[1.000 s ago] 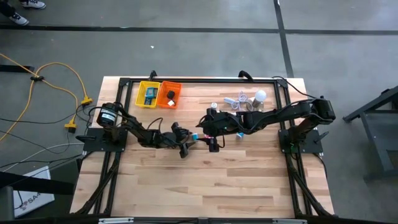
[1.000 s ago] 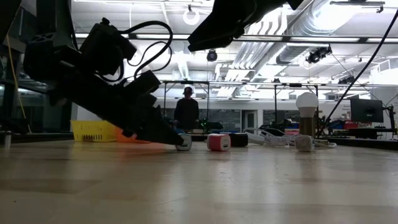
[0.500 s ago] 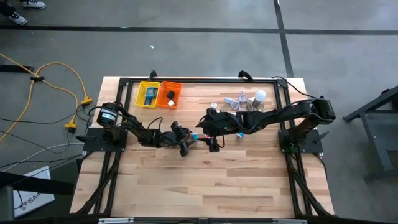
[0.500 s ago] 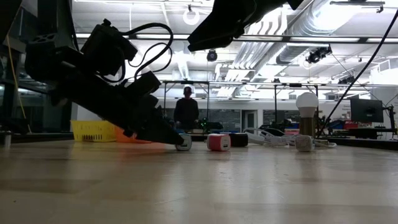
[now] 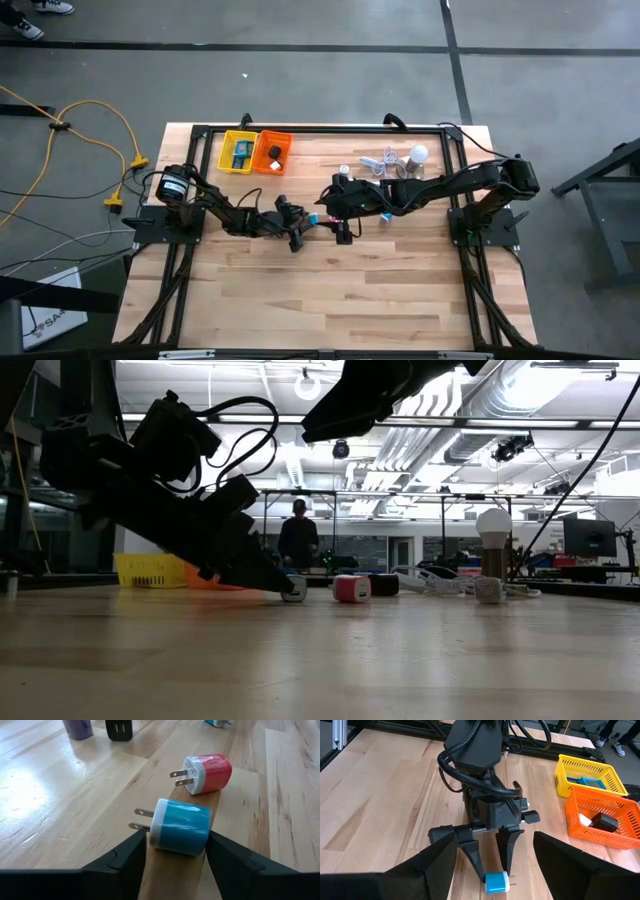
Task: Pick & Place Office items
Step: Put the left blue adapter into the orange basket
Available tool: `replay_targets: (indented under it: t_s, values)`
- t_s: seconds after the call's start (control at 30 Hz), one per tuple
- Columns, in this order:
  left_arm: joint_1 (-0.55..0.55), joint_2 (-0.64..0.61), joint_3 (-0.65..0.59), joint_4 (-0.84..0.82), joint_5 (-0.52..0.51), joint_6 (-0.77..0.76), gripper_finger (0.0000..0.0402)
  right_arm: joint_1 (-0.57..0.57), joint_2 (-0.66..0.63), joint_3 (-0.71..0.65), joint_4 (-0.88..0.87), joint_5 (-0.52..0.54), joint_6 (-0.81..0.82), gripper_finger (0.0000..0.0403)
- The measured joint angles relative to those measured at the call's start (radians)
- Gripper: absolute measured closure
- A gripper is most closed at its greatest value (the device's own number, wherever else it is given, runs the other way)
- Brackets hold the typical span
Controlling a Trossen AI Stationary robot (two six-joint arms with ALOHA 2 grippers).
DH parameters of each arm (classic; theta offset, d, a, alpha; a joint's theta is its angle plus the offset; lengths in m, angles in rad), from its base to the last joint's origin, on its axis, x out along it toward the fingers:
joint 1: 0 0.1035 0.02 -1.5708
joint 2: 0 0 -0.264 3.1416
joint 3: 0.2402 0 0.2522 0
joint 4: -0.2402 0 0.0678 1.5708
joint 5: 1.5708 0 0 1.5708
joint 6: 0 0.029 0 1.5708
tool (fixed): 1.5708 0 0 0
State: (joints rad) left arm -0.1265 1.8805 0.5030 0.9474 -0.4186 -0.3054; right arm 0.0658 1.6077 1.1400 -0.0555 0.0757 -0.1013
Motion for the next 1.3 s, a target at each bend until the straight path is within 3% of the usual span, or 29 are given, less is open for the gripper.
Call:
replay_targets:
  t_s: [0.23, 0.97, 1.3]
  values:
    - [0.000, 0.000, 0.000, 0.000, 0.001, -0.002, 0.0252, 0.000, 0.000, 0.000, 0.000, 0.000, 0.000, 0.0152]
    - [0.000, -0.012, 0.000, 0.030, 0.000, 0.020, 0.0250, 0.000, 0.000, 0.000, 0.000, 0.000, 0.000, 0.0152]
    - [0.014, -0.098, -0.004, -0.086, -0.025, 0.022, 0.0250, 0.000, 0.000, 0.000, 0.001, 0.000, 0.000, 0.0152]
